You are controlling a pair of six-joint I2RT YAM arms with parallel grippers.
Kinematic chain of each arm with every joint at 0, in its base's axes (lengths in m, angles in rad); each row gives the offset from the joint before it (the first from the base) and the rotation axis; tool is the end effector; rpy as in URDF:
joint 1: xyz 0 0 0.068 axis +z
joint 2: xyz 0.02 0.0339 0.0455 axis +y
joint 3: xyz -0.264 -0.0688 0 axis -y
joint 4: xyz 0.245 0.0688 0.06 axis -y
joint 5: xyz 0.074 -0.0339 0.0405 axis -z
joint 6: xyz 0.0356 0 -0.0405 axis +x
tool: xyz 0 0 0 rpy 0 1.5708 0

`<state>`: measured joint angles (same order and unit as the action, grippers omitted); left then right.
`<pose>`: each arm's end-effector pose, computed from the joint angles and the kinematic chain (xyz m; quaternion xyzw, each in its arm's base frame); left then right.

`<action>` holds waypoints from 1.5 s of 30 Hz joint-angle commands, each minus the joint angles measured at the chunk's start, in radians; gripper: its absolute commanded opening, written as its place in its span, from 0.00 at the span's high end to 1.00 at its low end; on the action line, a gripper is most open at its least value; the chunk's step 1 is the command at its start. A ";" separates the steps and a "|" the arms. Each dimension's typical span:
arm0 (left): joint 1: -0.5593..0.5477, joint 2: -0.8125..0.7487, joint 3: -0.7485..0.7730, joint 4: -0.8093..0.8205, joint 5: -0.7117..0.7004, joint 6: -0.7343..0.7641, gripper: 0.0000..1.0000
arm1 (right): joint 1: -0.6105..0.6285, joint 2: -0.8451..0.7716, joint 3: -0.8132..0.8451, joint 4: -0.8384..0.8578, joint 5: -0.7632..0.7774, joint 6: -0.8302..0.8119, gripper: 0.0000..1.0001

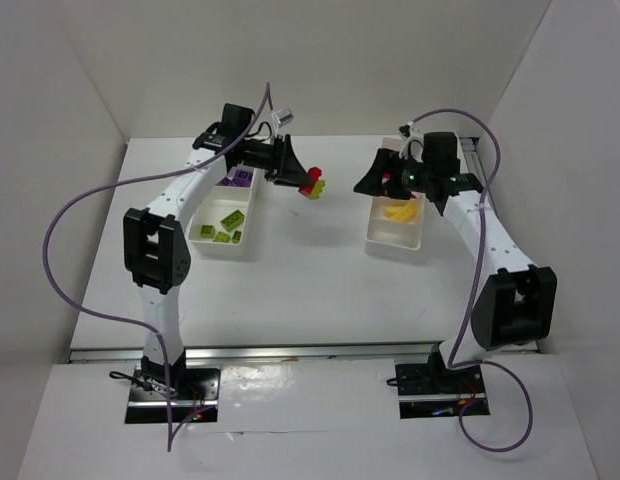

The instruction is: Sort the legos into containers by color

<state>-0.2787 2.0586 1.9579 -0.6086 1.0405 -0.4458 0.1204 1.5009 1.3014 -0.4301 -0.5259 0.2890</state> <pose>0.4370 -0.1570 0.3219 0.1410 0.8030 -0.5508 0.1787 0.3337 0.0584 0.3254 -0.0450 0.8675 0.3158 0.3816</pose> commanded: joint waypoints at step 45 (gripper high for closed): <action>0.096 -0.127 -0.174 0.595 0.276 -0.378 1.00 | 0.159 0.088 0.035 0.185 -0.290 0.078 0.85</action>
<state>-0.2432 2.0094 1.7649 -0.0139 1.3445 -0.8017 0.2817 1.6310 1.3548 -0.1486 -0.9241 0.4362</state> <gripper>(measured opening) 0.456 0.461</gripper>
